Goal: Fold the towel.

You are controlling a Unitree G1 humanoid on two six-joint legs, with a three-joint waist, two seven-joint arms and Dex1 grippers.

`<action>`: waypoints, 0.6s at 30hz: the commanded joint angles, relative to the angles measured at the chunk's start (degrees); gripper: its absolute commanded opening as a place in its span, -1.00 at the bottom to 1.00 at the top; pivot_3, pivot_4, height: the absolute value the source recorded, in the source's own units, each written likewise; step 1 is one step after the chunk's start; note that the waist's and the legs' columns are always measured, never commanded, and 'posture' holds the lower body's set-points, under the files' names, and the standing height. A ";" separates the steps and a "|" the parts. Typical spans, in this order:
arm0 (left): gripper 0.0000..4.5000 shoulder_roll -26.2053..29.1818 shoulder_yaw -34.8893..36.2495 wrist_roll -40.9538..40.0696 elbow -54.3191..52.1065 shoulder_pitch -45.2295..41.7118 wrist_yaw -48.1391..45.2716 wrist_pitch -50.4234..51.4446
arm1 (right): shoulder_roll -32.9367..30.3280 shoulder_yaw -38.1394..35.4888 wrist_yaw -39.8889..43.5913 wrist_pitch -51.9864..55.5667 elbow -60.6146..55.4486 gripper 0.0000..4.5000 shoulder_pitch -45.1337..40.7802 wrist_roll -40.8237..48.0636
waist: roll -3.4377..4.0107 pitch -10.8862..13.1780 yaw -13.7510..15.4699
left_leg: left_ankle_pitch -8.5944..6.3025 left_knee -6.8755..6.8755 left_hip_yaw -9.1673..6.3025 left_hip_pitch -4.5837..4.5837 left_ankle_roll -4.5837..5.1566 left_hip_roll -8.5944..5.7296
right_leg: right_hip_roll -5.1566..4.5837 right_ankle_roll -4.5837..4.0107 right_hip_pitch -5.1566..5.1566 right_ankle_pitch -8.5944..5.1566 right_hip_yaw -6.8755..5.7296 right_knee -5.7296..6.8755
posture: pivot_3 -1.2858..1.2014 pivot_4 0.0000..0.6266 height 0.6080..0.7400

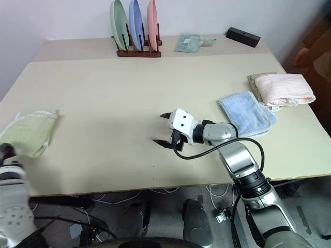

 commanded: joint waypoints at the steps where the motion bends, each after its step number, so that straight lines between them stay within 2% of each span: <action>1: 0.96 8.90 -4.66 4.98 -6.01 1.61 -6.13 1.82 | 0.11 -2.50 -0.87 -1.36 1.59 1.00 -2.13 0.27 | -0.03 0.00 0.43 | 0.00 0.02 0.00 -0.01 0.00 -0.01 | 0.00 -0.06 0.02 -0.03 0.00 0.00 | 0.03 -0.52 1.00; 2: 0.96 11.31 -7.11 6.00 -6.62 1.93 -8.26 2.95 | 0.26 -3.15 -1.39 -1.08 2.25 1.00 -2.43 0.52 | -0.02 -0.01 0.87 | 0.00 0.04 -0.01 -0.02 -0.01 -0.02 | 0.00 -0.21 0.03 -0.11 -0.01 0.00 | 0.03 -0.52 1.00; 4: 0.96 18.44 -16.52 10.55 -8.16 2.60 -16.30 5.32 | 0.05 -5.63 -2.59 -0.17 3.87 1.00 -2.72 1.44 | -0.02 -0.01 1.31 | 0.00 0.06 0.03 0.01 -0.01 -0.07 | -0.04 -0.23 0.09 -0.11 0.01 -0.06 | 0.03 -0.52 1.00; 7: 0.96 26.22 -28.83 16.97 -9.19 3.34 -26.27 6.72 | -0.90 -10.15 -3.76 1.76 5.71 1.00 -2.38 3.74 | 0.00 0.00 1.38 | 0.00 0.06 0.03 0.00 -0.01 -0.09 | -0.04 -0.24 0.12 -0.11 0.02 -0.08 | 0.03 -0.52 1.00; 10: 0.96 32.50 -37.43 26.12 -8.18 5.15 -34.67 2.55 | -1.78 -13.58 -4.72 3.64 6.92 1.00 -1.74 5.20 | 0.02 0.01 0.52 | 0.00 -0.07 0.10 -0.01 0.00 -0.07 | -0.04 -0.24 0.04 -0.11 0.08 -0.14 | 0.03 -0.52 1.00; 12: 0.96 33.59 -40.25 29.48 -5.82 5.00 -38.00 0.25 | -2.64 -15.21 -5.15 4.84 6.91 1.00 -0.34 5.71 | 0.10 0.06 -0.22 | 0.00 -0.23 0.13 -0.04 0.01 0.00 | 0.00 -0.23 -0.14 -0.11 0.09 -0.06 | 0.03 -0.52 1.00; 18: 0.96 29.08 -42.47 31.54 -0.07 -0.43 -42.50 -1.67 | -5.48 -16.83 -5.71 4.97 2.88 1.00 7.09 5.25 | 0.16 0.08 -0.15 | 0.00 -0.19 0.10 -0.07 0.02 0.10 | 0.09 -0.06 -0.25 -0.01 0.07 0.09 | 0.03 -0.52 1.00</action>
